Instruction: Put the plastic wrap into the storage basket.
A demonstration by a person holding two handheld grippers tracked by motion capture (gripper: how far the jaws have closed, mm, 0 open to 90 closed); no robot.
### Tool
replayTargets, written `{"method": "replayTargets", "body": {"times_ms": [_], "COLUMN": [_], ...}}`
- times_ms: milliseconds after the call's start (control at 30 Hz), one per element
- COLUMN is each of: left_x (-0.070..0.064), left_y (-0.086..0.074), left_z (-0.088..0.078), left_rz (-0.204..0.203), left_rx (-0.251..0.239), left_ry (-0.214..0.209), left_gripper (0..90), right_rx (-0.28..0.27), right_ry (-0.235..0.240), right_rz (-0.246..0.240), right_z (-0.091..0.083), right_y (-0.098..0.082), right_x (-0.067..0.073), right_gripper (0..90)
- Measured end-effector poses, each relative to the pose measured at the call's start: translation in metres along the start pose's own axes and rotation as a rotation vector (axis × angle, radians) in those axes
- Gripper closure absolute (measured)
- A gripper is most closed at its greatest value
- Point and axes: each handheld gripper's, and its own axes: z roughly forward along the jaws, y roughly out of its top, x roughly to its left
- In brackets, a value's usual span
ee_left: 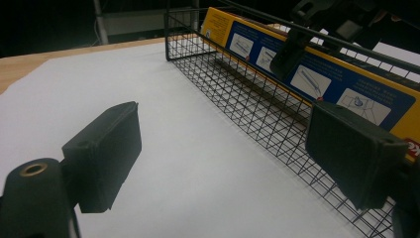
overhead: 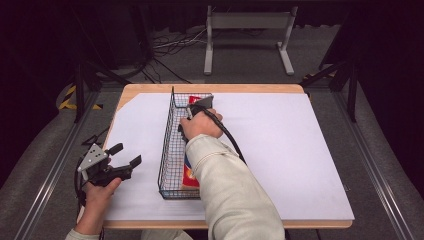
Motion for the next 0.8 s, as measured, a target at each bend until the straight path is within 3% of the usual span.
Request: {"method": "replayTargets", "body": {"times_ms": [800], "left_x": [-0.0007], "left_y": [-0.0003], "left_z": [0.0013], "left_rz": [0.009], "left_rx": [0.005], "left_ry": [-0.002], "left_gripper": [15.0], "right_rx": [0.026], "right_ry": [-0.036], "right_rz": [-0.027], "right_z": [0.0098], "right_y": [-0.0027], "right_x": [0.0027], "right_gripper": [40.2]}}
